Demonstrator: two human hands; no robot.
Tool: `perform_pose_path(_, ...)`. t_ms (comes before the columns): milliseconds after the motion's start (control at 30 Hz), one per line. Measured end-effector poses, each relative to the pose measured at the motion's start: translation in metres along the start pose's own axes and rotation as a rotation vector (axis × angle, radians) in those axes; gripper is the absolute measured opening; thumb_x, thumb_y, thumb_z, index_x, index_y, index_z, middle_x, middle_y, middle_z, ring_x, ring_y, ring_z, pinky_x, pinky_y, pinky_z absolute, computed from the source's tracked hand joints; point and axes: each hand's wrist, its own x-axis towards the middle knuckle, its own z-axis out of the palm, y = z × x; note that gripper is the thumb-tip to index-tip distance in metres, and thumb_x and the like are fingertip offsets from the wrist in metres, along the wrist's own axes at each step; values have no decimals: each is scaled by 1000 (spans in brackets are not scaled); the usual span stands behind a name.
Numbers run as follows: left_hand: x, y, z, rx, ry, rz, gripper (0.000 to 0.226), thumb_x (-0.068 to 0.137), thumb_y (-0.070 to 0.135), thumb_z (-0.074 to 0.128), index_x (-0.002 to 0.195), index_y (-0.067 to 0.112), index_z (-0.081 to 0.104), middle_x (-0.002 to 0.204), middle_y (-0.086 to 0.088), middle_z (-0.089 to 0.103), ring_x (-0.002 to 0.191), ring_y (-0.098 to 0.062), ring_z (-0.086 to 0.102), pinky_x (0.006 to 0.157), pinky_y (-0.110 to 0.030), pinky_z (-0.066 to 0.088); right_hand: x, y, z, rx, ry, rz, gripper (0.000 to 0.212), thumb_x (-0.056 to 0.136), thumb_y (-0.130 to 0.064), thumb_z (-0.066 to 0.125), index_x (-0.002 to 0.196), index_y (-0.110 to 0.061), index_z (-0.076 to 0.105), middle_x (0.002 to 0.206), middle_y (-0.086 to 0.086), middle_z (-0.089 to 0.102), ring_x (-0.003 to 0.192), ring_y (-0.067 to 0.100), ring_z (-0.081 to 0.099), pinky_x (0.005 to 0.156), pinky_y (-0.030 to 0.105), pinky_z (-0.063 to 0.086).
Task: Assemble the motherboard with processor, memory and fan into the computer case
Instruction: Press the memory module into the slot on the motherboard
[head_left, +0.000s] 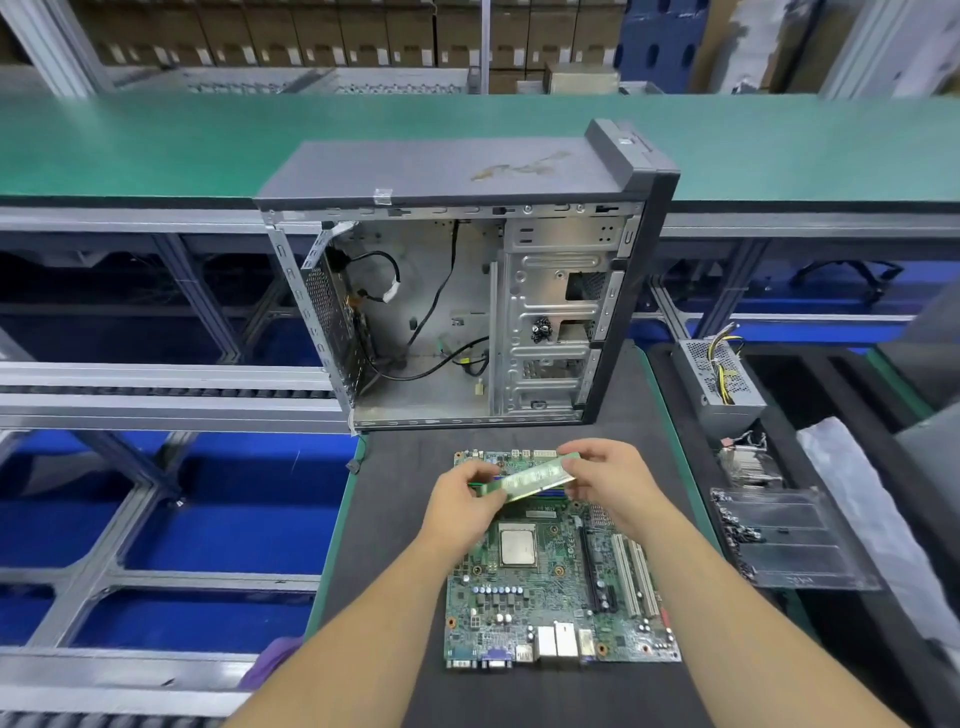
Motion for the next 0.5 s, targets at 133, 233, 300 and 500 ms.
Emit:
perform_pose_path(133, -1, 4, -1, 560, 71, 297, 42, 82, 54, 69, 118, 35, 61, 113, 14, 52, 106, -9, 45, 92, -32, 40, 2, -11, 11, 3, 73, -61, 17, 91, 4, 62, 87, -8, 74, 85, 14, 71, 68, 24, 69, 64, 33, 59)
perform_pose_path(233, 0, 17, 9, 697, 113, 398, 42, 81, 52, 66, 119, 35, 59, 111, 11, 54, 104, -14, 49, 86, -33, 38, -1, -26, 24, -43, -7, -101, 14, 90, 2, 65, 84, -7, 73, 77, 12, 71, 63, 22, 68, 63, 33, 60)
perform_pose_path(300, 1, 25, 15, 614, 166, 375, 26, 84, 35, 64, 110, 31, 63, 103, 9, 59, 96, -18, 55, 79, -33, 39, -3, -35, 29, -26, -87, -124, 6, 90, -7, 72, 85, -7, 74, 74, 8, 69, 63, 20, 65, 64, 34, 59)
perform_pose_path(500, 9, 39, 16, -219, 218, 22, 14, 87, 14, 70, 75, 20, 67, 69, 7, 66, 62, -3, 55, 64, -32, 51, -1, -42, 23, -367, -55, -268, 13, 89, -39, 76, 91, -26, 79, 82, -14, 75, 72, -4, 64, 64, 10, 48)
